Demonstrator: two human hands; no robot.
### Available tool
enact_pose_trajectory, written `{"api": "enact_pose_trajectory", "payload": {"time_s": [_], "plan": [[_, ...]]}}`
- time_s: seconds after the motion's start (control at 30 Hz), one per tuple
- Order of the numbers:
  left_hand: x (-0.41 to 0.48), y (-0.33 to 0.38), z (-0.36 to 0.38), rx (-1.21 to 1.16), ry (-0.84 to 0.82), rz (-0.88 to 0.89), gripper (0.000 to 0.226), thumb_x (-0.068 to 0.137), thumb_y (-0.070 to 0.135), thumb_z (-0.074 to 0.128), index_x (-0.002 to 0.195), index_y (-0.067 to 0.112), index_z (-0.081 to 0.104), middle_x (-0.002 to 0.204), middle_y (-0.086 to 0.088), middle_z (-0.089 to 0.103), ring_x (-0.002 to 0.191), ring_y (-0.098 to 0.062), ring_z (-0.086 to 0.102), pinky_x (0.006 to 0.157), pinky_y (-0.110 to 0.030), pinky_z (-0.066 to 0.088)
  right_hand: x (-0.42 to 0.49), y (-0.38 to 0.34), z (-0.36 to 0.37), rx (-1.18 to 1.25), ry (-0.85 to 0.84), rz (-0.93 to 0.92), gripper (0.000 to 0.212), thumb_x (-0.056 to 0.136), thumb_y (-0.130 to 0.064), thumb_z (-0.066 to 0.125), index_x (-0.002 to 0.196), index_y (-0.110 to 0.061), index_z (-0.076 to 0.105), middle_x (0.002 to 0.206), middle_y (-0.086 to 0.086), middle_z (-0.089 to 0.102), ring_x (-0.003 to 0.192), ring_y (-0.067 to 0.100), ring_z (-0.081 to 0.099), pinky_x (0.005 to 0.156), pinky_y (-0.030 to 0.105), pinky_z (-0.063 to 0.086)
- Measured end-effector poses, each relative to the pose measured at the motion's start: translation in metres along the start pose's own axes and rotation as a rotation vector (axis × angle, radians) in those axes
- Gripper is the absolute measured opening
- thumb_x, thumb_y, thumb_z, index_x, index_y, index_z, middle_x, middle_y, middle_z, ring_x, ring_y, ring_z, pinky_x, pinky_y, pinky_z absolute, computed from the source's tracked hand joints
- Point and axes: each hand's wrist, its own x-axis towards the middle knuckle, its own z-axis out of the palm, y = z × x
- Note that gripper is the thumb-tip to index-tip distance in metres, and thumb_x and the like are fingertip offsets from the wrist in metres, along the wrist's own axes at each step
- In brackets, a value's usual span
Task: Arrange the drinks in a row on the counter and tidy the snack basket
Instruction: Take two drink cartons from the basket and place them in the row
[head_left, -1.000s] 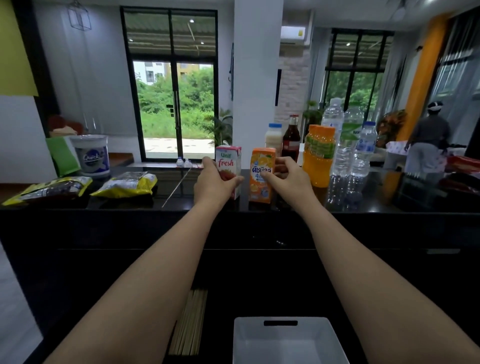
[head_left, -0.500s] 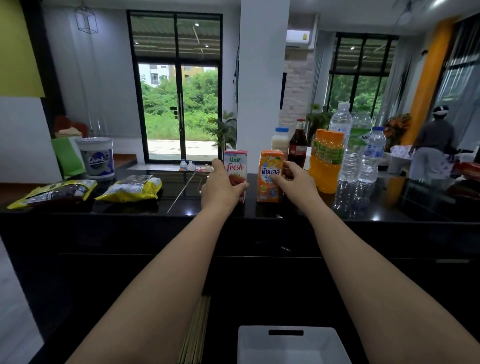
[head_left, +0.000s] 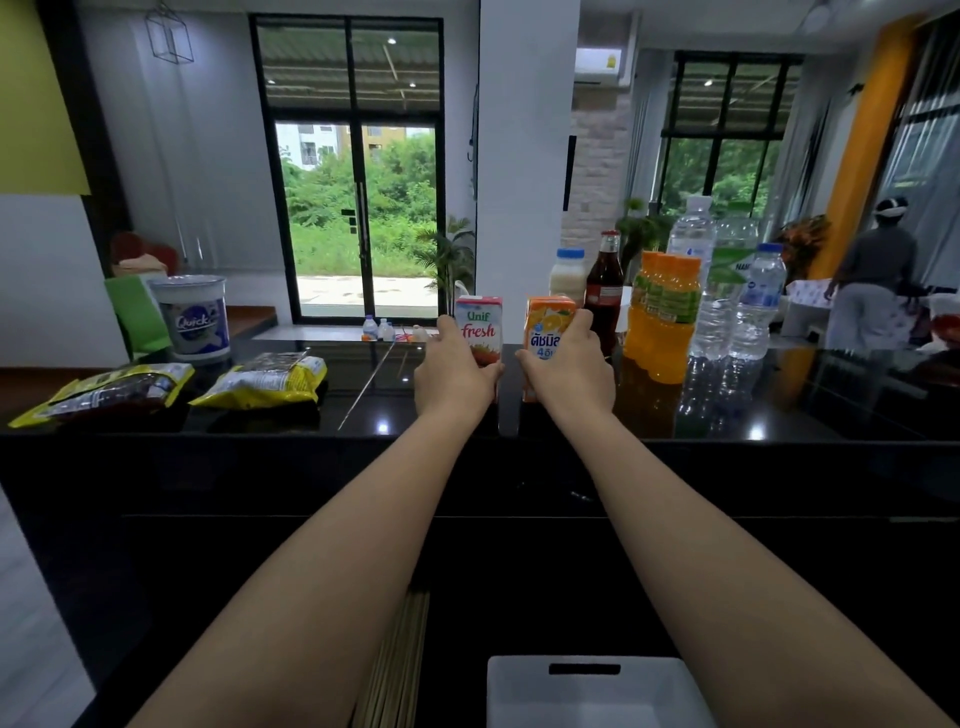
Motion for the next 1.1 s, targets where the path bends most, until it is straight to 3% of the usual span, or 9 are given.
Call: {"api": "enact_pose_trajectory", "payload": {"time_s": [0.4, 0.63, 0.87, 1.1], "plan": [[0.048, -0.003, 0.031, 0.025, -0.053, -0.017, 0.059, 0.080, 0.040, 0.073, 0.112, 0.014, 0.031, 0.115, -0.010, 0.055, 0.105, -0.037, 0.059, 0.067, -0.037, 0.042, 0.053, 0.007, 0.034, 0.009, -0.055, 0.000, 0.065, 0.081, -0.037, 0.072, 0.128, -0.019, 0.032, 0.116, 0.005, 0.059, 0.102, 0.028, 0.062, 0.068, 0.032, 0.042], [0.094, -0.007, 0.055, 0.091, -0.119, -0.029, 0.068, 0.081, 0.036, 0.072, 0.125, 0.007, 0.028, 0.122, -0.014, 0.056, 0.127, -0.035, 0.044, 0.092, -0.045, 0.046, 0.087, 0.011, 0.061, -0.007, -0.067, 0.005, 0.066, 0.079, -0.042, 0.073, 0.128, -0.019, 0.034, 0.115, 0.006, 0.057, 0.103, 0.029, 0.061, 0.069, 0.035, 0.043], [0.126, -0.011, 0.070, 0.105, -0.162, -0.008, 0.070, 0.080, 0.039, 0.071, 0.124, 0.006, 0.027, 0.119, -0.011, 0.059, 0.117, -0.032, 0.051, 0.094, -0.044, 0.044, 0.107, 0.009, 0.078, -0.014, -0.080, 0.004, 0.070, 0.077, -0.040, 0.075, 0.128, -0.019, 0.033, 0.116, 0.007, 0.059, 0.106, 0.030, 0.060, 0.087, 0.051, 0.051], [0.128, -0.025, 0.079, 0.033, -0.110, 0.032, 0.066, 0.078, 0.042, 0.074, 0.118, 0.012, 0.031, 0.119, -0.011, 0.056, 0.116, -0.032, 0.050, 0.083, -0.045, 0.048, 0.104, 0.011, 0.077, -0.079, 0.012, -0.093, 0.079, 0.078, -0.044, 0.074, 0.136, -0.011, 0.032, 0.128, 0.009, 0.049, 0.115, 0.028, 0.053, 0.088, 0.045, 0.051]]}}
